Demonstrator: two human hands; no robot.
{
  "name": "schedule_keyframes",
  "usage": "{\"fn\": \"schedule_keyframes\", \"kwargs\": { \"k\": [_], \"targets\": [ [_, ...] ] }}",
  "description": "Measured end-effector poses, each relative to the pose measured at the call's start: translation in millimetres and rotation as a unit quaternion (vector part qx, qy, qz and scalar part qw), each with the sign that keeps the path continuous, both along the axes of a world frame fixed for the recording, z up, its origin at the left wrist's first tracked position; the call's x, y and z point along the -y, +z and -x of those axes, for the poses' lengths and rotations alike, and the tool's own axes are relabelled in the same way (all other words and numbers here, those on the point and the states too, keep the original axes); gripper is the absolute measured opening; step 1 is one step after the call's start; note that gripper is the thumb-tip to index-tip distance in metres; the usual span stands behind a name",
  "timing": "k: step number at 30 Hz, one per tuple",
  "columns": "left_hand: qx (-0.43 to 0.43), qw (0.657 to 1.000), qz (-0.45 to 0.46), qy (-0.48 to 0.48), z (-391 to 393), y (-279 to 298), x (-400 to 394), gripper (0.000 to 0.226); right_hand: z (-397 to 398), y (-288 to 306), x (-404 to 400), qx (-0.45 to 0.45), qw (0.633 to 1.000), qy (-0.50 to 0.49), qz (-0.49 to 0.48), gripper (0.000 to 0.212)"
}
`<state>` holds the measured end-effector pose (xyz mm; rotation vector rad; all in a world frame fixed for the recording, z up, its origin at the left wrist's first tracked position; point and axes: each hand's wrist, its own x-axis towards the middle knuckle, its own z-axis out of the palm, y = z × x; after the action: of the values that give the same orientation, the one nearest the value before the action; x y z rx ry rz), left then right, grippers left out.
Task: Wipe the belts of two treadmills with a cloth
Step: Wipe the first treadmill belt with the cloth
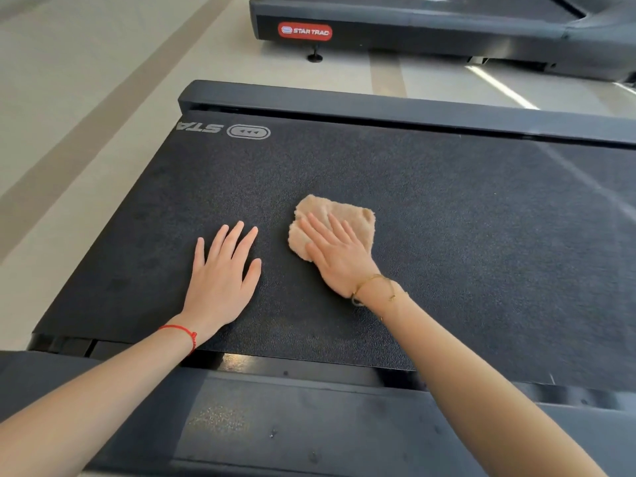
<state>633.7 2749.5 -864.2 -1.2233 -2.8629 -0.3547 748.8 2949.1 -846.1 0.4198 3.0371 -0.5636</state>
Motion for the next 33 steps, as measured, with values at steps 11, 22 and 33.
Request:
{"fn": "schedule_keyframes", "kwargs": {
  "k": [11,22,33],
  "targets": [
    [0.006,1.0,0.002,0.001,-4.2,0.9,10.9,0.057,-107.0,3.8,14.8,0.0,0.998,0.07,-0.007,0.05],
    [0.014,1.0,0.004,0.006,-14.9,-0.7,23.7,0.058,2.0,1.7,-10.0,0.009,0.997,-0.074,-0.032,0.051],
    [0.001,1.0,-0.005,0.012,-19.2,-2.7,29.1,0.056,-31.2,1.0,52.0,-0.04,0.997,0.066,0.009,0.053]
  ]
}}
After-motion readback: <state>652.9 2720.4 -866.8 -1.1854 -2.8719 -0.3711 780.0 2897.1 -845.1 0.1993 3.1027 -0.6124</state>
